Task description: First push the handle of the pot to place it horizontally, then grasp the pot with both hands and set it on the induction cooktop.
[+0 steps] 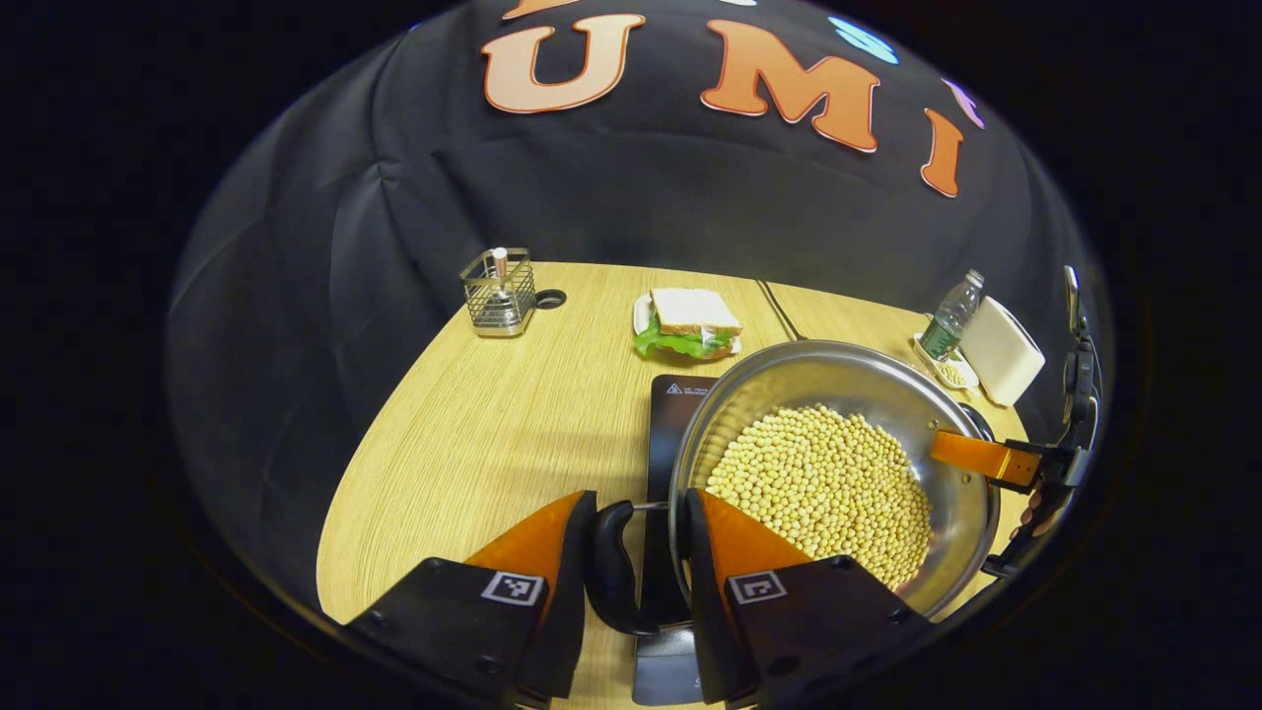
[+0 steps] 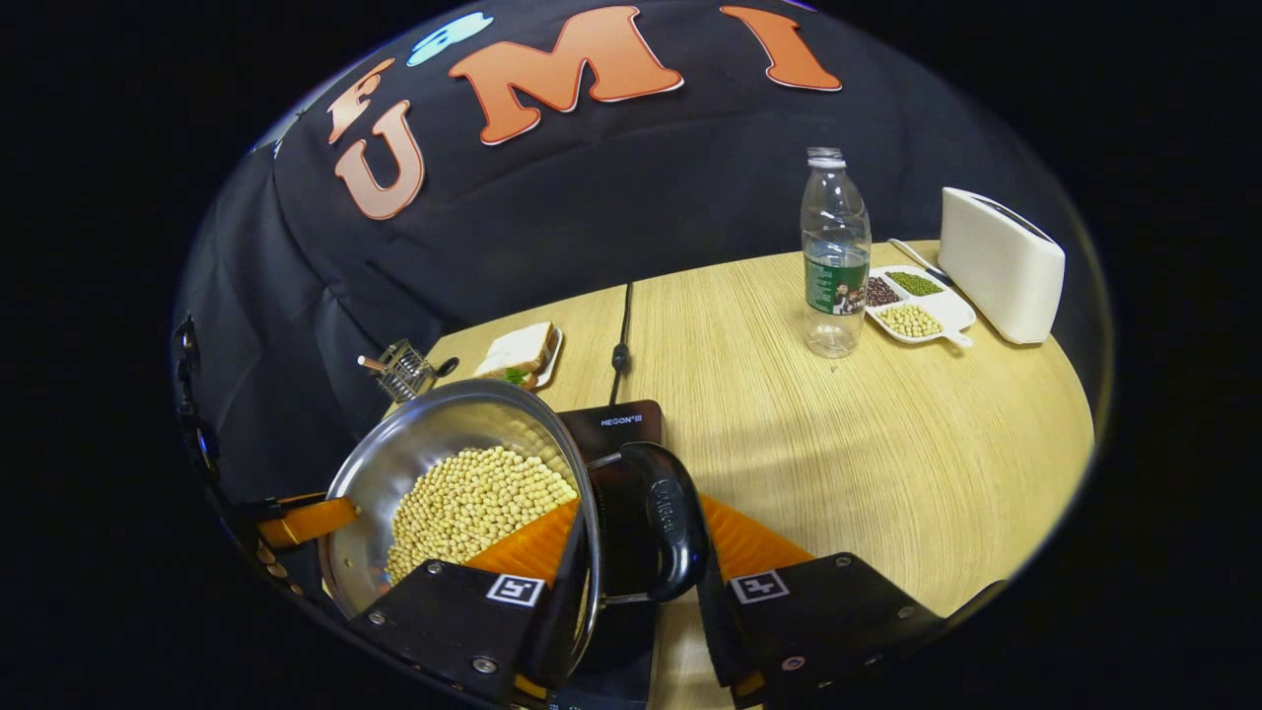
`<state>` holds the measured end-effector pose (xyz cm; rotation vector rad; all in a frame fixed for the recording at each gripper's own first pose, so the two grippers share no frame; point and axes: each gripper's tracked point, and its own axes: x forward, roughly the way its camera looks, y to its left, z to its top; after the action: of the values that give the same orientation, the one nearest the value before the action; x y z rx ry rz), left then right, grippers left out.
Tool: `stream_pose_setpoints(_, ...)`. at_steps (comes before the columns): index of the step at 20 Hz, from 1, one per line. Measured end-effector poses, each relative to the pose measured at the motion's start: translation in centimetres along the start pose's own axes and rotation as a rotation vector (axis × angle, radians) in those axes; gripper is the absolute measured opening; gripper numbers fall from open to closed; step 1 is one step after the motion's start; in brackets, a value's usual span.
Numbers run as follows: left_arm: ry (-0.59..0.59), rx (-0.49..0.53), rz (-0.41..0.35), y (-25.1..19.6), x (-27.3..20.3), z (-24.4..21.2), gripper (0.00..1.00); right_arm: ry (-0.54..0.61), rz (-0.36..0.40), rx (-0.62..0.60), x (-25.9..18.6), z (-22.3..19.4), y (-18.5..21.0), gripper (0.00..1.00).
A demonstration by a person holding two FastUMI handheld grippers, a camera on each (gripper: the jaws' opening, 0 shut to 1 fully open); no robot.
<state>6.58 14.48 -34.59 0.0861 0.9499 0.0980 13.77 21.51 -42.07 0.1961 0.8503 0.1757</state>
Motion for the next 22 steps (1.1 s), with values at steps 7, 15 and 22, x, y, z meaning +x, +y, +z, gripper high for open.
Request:
stream_pose_setpoints(7, 0.003, 0.01, 0.029, 0.0, 0.2, -0.7, 0.67, -0.05, -0.024, -0.037, -1.5, 1.0, -1.5, 0.9)
stream_pose_setpoints(15, -0.15, 0.017, 0.073, -0.7, -4.1, 2.6, 1.0, -0.168, 0.021, 0.027, -6.7, 4.7, -3.0, 0.95)
stream_pose_setpoints(22, -0.436, 0.026, 0.03, -6.2, -12.9, 9.8, 1.0, -0.318, -0.052, 0.001, -13.7, 8.7, -7.8, 0.95)
